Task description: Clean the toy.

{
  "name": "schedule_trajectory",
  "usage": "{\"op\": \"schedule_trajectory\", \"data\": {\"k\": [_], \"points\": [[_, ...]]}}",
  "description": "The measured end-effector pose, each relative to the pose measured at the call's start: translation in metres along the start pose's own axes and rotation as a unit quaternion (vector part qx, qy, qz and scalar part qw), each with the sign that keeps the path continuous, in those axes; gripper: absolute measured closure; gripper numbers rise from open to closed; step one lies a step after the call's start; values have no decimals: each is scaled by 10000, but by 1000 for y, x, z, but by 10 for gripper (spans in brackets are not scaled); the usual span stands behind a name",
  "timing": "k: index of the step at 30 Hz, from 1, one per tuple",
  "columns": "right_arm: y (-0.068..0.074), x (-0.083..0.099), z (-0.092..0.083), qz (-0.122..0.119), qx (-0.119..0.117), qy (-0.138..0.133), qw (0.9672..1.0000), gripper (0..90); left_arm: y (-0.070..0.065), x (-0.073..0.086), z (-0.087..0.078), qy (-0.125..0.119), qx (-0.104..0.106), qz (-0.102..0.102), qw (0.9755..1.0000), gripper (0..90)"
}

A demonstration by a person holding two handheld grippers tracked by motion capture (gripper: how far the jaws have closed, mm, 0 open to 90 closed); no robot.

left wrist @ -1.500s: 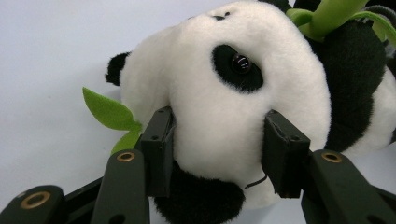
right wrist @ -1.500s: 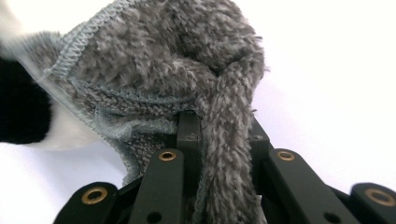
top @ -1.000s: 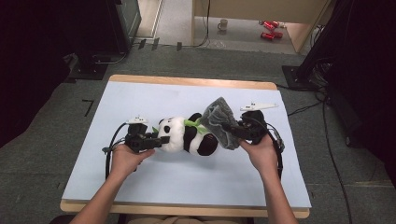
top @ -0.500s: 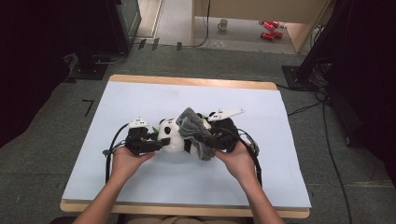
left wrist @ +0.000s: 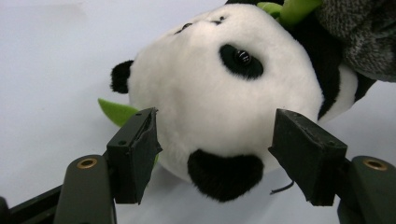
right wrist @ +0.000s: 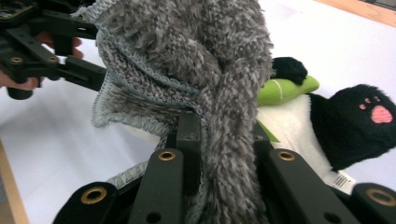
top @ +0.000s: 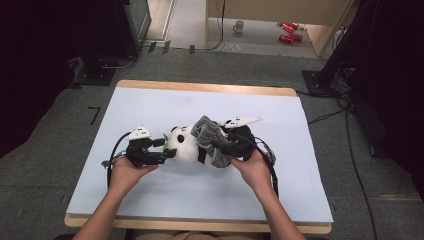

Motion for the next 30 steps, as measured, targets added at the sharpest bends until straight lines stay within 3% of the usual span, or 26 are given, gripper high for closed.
{"op": "schedule_trajectory", "data": {"k": [5,10,15,19,25,30], "points": [[-8,-3,3,48,-12,-56,10000,754,0,4,0,47,131,97,9999,312],[-12,-7,5,63,11,-56,10000,754,2,9,8,151,53,254,9995,315],[-19,-11,8,111,63,-80,9999,753,4,5,19,-162,174,291,9993,297],[-28,-16,8,125,103,-75,9998,752,6,1,23,-357,345,131,9987,254],[-40,-22,12,247,67,-87,9996,750,10,-8,34,-283,423,241,9984,202],[-47,-28,19,303,75,-114,9994,750,12,-11,41,-419,472,263,9977,187]]}}
Point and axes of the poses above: each handheld gripper's, and its own axes: z roughly forward along the jaws, x roughly out of its underside, y roughly to its left, the point moved 4 cm from there along z, roughly forward along the jaws, and after that the axes turned 5 degrees about -z, right-handed, at the moved point
